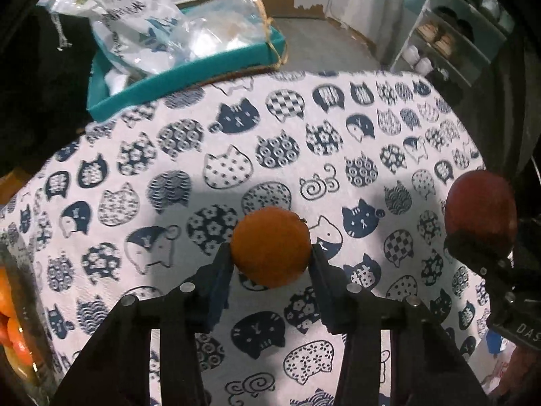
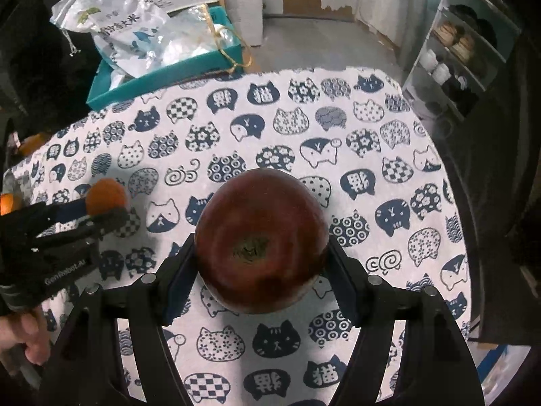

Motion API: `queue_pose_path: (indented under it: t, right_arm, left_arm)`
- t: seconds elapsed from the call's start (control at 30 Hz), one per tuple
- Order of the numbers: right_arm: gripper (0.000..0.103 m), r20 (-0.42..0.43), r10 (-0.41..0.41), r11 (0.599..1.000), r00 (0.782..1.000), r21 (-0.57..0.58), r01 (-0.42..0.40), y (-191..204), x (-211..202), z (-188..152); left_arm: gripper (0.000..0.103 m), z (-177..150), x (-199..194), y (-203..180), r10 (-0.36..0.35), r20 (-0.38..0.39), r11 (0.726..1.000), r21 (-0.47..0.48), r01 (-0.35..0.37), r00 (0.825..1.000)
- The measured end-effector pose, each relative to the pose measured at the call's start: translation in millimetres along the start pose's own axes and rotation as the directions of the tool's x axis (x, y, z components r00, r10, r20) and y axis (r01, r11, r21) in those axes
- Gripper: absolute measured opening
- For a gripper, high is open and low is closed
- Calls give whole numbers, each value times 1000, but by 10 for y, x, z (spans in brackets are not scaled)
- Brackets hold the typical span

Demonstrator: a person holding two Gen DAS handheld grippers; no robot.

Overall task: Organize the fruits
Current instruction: 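Carry the small orange in the left tool while the right tool carries the red apple toward the bowl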

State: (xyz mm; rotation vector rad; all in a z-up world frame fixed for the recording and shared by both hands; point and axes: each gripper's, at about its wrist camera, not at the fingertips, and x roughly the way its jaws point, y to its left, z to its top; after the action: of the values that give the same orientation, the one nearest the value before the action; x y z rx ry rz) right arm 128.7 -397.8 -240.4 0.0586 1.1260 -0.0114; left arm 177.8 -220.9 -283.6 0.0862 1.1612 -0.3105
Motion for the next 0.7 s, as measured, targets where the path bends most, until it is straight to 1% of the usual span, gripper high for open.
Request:
queue_pose_path:
  t: [0.17, 0.47, 0.7]
  right_arm:
    - [71, 37, 0, 1000, 999, -26, 1, 81, -186, 25]
    - [71, 104, 10, 997, 995, -71, -3, 237, -555, 56]
    - [71, 159, 30, 995, 987, -103, -14, 367, -857, 72]
  left_arm:
    - [45, 10, -267, 67, 15, 55, 1000, -15, -14, 998]
    - [45, -22, -739, 190, 25, 129, 999, -41, -20, 991]
    - [45, -47, -1147, 242, 40, 199, 999, -43, -33, 979]
